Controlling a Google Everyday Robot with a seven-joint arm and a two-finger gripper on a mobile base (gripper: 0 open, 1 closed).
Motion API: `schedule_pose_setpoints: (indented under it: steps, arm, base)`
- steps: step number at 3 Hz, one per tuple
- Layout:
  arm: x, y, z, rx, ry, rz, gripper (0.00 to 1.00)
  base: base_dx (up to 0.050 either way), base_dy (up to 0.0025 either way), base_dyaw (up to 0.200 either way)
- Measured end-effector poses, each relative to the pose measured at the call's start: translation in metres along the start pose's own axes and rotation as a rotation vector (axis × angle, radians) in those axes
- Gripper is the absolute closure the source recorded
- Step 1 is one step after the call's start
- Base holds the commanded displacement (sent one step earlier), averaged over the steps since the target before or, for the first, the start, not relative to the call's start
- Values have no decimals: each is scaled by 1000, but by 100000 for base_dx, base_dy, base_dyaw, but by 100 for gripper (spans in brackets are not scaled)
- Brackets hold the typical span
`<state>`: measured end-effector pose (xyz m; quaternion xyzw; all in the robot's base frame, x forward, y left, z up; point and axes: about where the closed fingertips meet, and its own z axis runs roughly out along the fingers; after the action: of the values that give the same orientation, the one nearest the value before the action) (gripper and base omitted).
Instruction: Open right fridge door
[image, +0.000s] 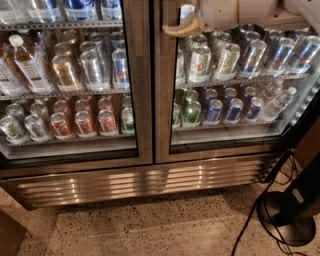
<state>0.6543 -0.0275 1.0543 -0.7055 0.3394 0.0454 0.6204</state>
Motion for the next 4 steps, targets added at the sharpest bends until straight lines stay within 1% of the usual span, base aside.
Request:
schedule_pose_setpoints:
  steps: [1, 2, 3, 4]
  arm:
    - [-2, -3, -3, -8, -18, -11, 100]
    - [2, -5, -3, -8, -18, -11, 100]
    - [-1, -2, -4, -13, -86, 33, 100]
    - [3, -4, -3, -13, -86, 33, 100]
  base:
    - [0, 0, 0]
    - [0, 0, 0]
    - [0, 0, 0]
    - [0, 0, 0]
